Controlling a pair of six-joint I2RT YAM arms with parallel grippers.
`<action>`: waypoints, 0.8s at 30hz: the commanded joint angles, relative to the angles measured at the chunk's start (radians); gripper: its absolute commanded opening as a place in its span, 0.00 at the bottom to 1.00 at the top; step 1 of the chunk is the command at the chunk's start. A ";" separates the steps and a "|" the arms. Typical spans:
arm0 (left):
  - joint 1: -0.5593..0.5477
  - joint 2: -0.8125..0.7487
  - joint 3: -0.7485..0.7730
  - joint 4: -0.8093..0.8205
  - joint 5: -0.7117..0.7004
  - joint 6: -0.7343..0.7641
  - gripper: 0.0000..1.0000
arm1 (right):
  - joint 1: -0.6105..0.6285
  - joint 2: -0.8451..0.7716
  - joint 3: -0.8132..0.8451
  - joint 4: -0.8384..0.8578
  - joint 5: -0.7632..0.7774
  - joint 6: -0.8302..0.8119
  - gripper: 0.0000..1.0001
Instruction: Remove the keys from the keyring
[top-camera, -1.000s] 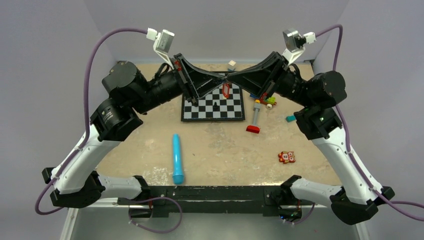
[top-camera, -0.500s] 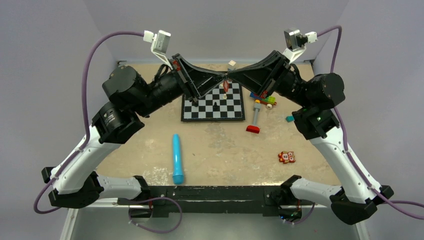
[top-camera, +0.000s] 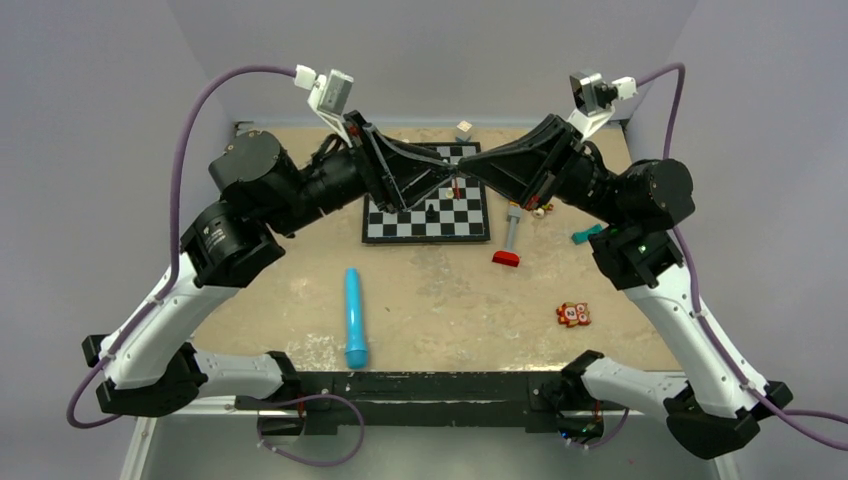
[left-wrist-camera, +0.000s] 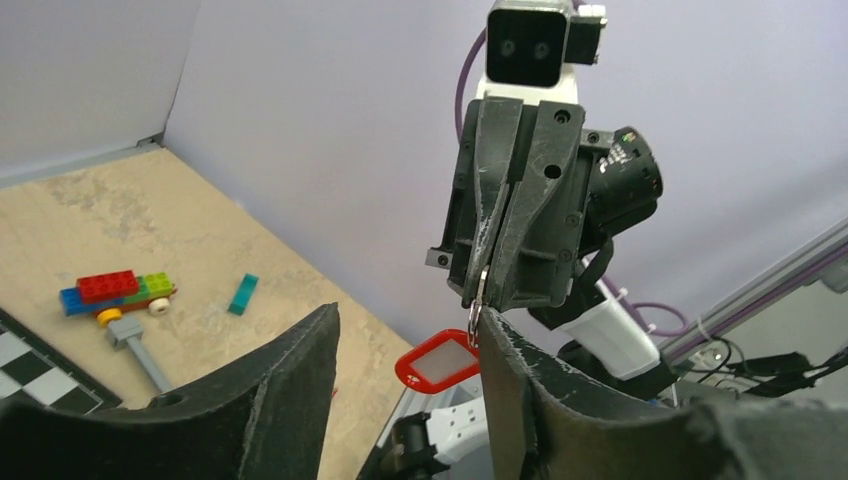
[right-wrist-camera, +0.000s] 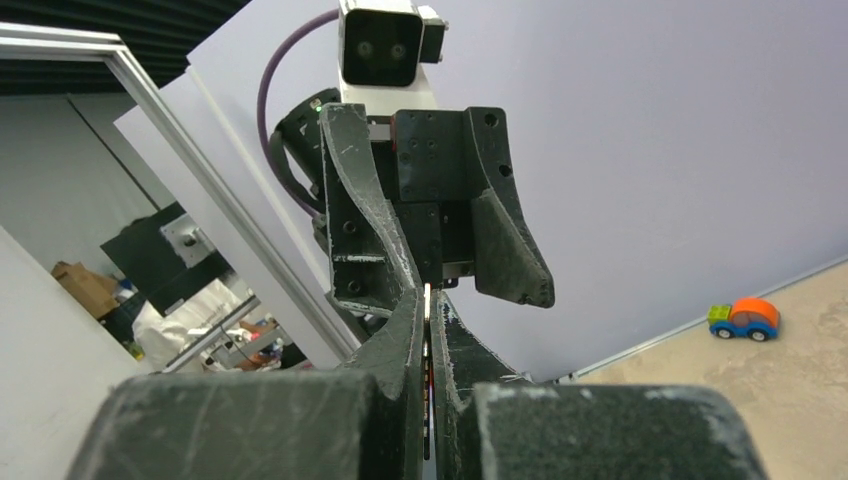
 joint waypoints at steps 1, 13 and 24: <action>0.009 -0.020 0.050 -0.117 0.004 0.097 0.59 | 0.015 -0.032 -0.024 -0.039 -0.055 -0.035 0.00; 0.094 0.024 0.223 -0.313 0.436 0.214 0.59 | 0.014 -0.086 0.035 -0.395 -0.129 -0.273 0.00; 0.149 0.160 0.372 -0.447 0.755 0.187 0.46 | 0.014 -0.059 0.074 -0.425 -0.267 -0.299 0.00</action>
